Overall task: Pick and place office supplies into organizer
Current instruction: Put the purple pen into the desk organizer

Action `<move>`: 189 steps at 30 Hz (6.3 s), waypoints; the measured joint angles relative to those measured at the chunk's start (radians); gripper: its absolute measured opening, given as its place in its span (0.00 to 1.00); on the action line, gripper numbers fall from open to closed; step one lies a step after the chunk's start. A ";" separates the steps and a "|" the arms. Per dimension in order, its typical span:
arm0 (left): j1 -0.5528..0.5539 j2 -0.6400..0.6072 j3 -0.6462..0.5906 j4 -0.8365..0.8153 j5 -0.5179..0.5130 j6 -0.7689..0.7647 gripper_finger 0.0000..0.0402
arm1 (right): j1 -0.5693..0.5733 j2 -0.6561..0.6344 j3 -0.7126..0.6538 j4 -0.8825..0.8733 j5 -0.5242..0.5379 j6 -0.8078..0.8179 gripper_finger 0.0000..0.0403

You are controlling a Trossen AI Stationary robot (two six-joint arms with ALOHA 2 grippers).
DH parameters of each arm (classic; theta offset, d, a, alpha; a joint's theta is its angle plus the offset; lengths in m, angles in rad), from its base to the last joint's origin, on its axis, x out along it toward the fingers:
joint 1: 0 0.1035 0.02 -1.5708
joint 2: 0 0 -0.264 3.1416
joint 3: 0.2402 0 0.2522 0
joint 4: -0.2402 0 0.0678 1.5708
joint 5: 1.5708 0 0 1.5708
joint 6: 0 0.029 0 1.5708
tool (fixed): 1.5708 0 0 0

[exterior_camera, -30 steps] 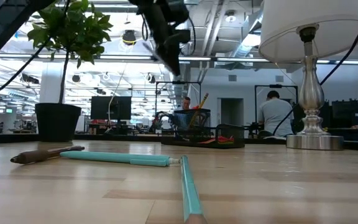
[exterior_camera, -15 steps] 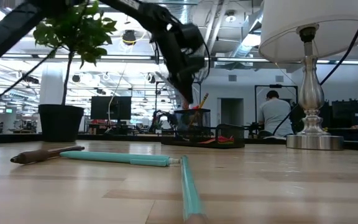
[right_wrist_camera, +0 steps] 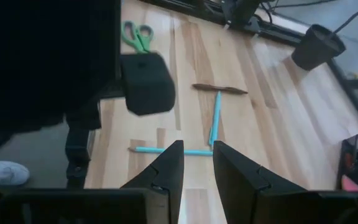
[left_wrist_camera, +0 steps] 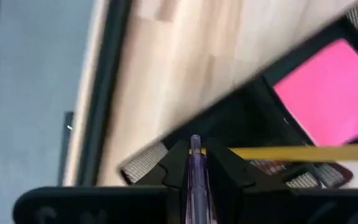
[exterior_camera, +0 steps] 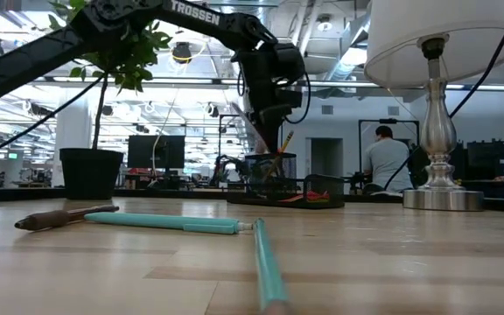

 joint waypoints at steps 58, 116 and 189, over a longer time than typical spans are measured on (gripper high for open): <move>-0.157 -0.369 -0.083 -0.401 -0.039 -0.354 0.34 | 0.154 0.013 0.001 -0.014 -0.067 0.237 0.20; -0.184 -0.991 -1.992 1.645 -0.288 -0.496 0.34 | 0.009 -0.120 -0.447 -0.420 0.498 0.691 0.20; -0.052 -0.559 -1.440 0.893 -0.032 -0.663 0.34 | -0.048 -0.120 -0.447 -0.328 0.394 0.619 0.20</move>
